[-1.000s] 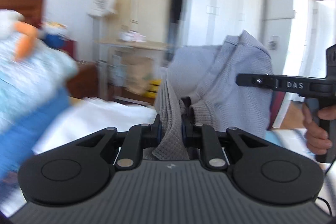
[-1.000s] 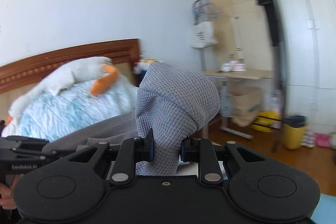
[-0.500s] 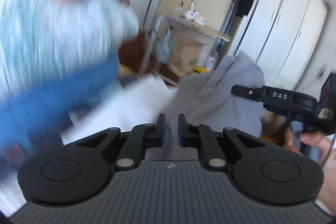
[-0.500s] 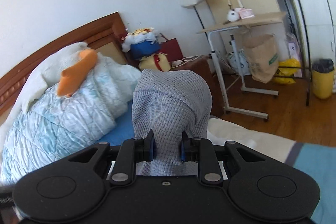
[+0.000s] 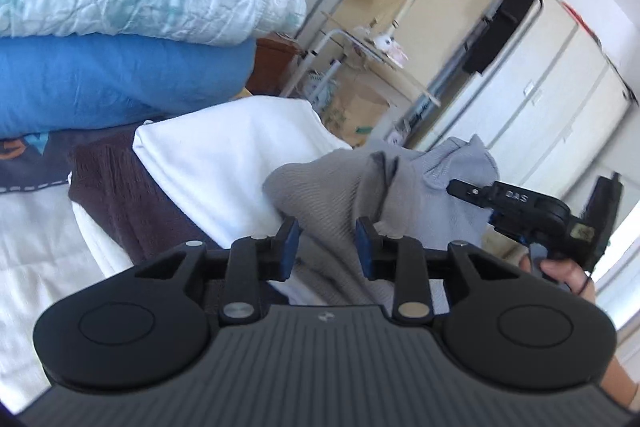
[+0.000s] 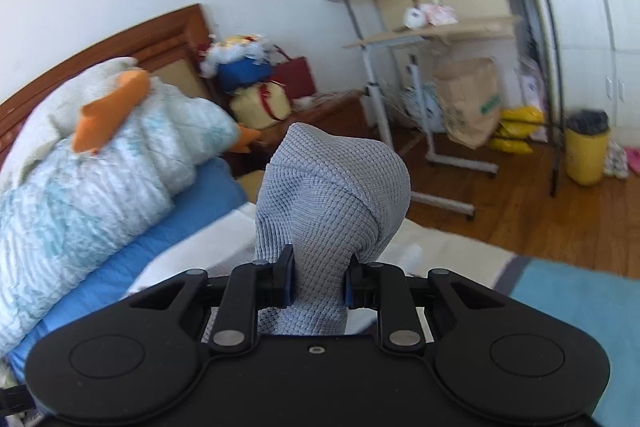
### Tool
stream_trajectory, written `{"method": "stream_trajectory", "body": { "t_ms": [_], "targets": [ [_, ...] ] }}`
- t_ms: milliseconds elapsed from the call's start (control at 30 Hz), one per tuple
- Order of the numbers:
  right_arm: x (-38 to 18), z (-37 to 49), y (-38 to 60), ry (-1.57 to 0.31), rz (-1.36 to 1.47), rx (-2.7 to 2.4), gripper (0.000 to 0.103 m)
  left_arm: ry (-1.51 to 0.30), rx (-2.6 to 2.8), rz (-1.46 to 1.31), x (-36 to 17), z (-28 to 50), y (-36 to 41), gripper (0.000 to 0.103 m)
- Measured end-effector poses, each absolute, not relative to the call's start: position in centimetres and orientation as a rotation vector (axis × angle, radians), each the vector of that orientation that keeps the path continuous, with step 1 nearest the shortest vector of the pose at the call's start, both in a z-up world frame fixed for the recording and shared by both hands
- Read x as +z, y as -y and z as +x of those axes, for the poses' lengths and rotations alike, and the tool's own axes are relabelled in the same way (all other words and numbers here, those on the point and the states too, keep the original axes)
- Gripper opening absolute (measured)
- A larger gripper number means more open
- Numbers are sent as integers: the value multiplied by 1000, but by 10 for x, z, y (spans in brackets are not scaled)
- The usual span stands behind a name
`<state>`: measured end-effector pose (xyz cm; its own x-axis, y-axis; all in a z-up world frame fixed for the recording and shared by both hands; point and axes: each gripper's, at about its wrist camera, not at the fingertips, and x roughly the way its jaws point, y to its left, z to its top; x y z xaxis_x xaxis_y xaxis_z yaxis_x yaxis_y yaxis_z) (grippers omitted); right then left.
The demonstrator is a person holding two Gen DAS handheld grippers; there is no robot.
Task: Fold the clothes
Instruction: 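Carry the lifted grey shirt with both grippers toward the clothes stack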
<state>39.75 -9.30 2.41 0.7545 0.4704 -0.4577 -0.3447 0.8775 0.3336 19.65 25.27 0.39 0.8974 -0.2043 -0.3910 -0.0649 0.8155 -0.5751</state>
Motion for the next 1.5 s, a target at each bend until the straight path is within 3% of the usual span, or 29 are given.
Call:
{"method": "stream_trajectory", "body": {
  "t_ms": [67,133,333,433,700,733,767,800,833,1067,1333,1500],
  "targets": [
    [18,397,95,-570,237,438,26,-457,-70,-620,2,199,-254,32],
    [13,397,98,-577,246,434,26,-452,-55,-625,-1,201,-256,41],
    [10,396,103,-585,262,448,26,-434,-175,-800,-19,204,-265,45],
    [7,397,106,-581,298,459,26,-407,-186,-880,-25,203,-265,55],
    [-5,395,118,-585,368,486,26,-447,-239,-793,-24,212,-250,68],
    [-5,395,119,-584,367,488,26,-438,-279,-781,-25,216,-248,67],
    [-6,395,119,-582,365,491,26,-447,-311,-787,-28,222,-247,59],
    [-5,394,119,-579,362,490,26,-468,-330,-804,-32,229,-247,15],
    [-4,393,118,-576,359,486,26,-488,-349,-822,-37,236,-246,12],
    [45,364,107,-507,260,502,26,-395,-243,-510,30,220,-224,10],
    [114,350,89,-330,304,643,26,-194,-186,-553,98,193,-264,10],
    [99,385,76,-442,443,697,26,-239,-85,-536,112,206,-288,11]
  ]
}}
